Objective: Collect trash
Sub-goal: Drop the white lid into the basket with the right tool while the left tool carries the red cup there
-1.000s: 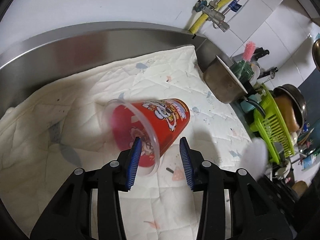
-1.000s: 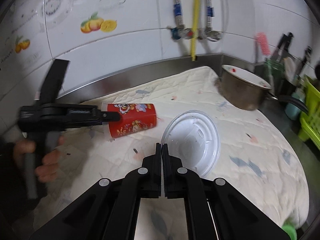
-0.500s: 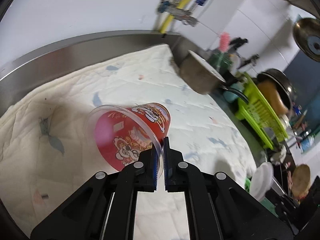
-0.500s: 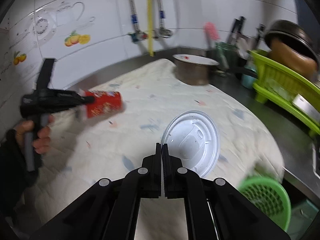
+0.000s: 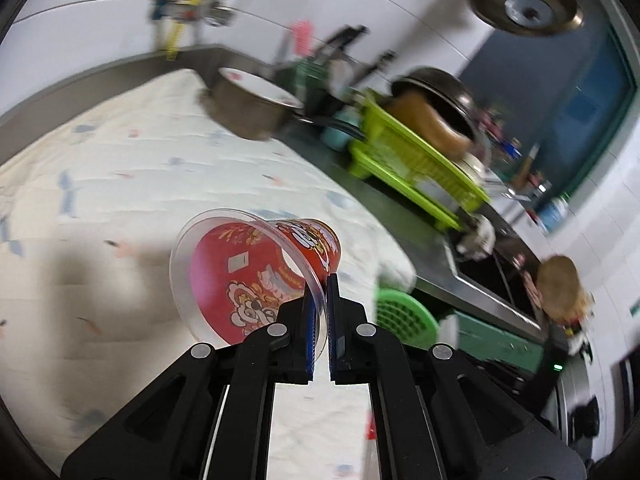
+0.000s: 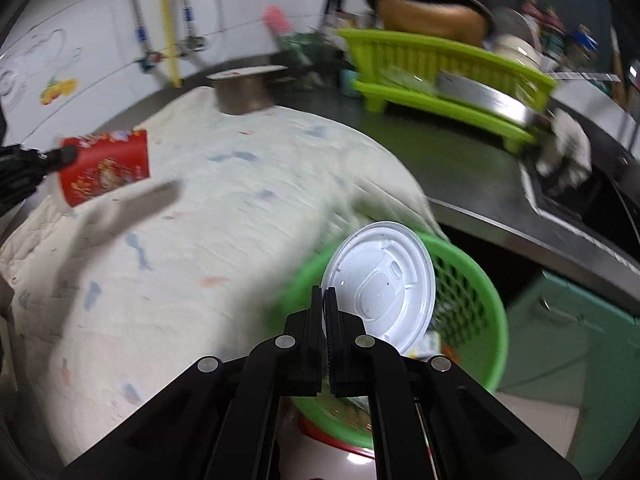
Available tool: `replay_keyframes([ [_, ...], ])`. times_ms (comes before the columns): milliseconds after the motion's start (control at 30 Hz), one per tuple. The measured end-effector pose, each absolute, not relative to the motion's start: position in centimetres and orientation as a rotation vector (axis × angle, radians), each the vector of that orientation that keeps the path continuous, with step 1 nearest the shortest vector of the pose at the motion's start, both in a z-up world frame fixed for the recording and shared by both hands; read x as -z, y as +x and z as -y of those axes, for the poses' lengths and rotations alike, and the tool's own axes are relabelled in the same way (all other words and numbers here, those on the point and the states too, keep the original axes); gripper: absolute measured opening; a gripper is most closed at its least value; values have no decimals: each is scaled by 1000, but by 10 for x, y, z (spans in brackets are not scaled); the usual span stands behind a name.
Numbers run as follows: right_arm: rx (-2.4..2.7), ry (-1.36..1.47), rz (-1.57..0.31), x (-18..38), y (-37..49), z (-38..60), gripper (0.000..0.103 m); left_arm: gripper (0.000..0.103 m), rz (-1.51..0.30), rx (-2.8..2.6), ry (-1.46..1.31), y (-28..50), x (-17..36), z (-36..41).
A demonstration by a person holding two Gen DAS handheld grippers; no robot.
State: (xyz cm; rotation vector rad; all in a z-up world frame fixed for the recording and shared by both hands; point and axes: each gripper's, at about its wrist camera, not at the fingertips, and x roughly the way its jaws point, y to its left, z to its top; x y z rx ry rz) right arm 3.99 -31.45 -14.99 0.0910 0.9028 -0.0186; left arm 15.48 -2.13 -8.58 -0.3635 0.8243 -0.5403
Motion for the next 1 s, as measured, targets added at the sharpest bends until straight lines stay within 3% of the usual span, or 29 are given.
replay_keyframes([
  [433,103,213,-959,186,14,354,8,4,-896,749,-237,135,89,138],
  [700,131,230,-916,170,-3,365,32,4,-959,818,-167,129,108,195],
  [1000,163,260,-891,161,-26,377,45,5,-1067,822,-103,128,145,240],
])
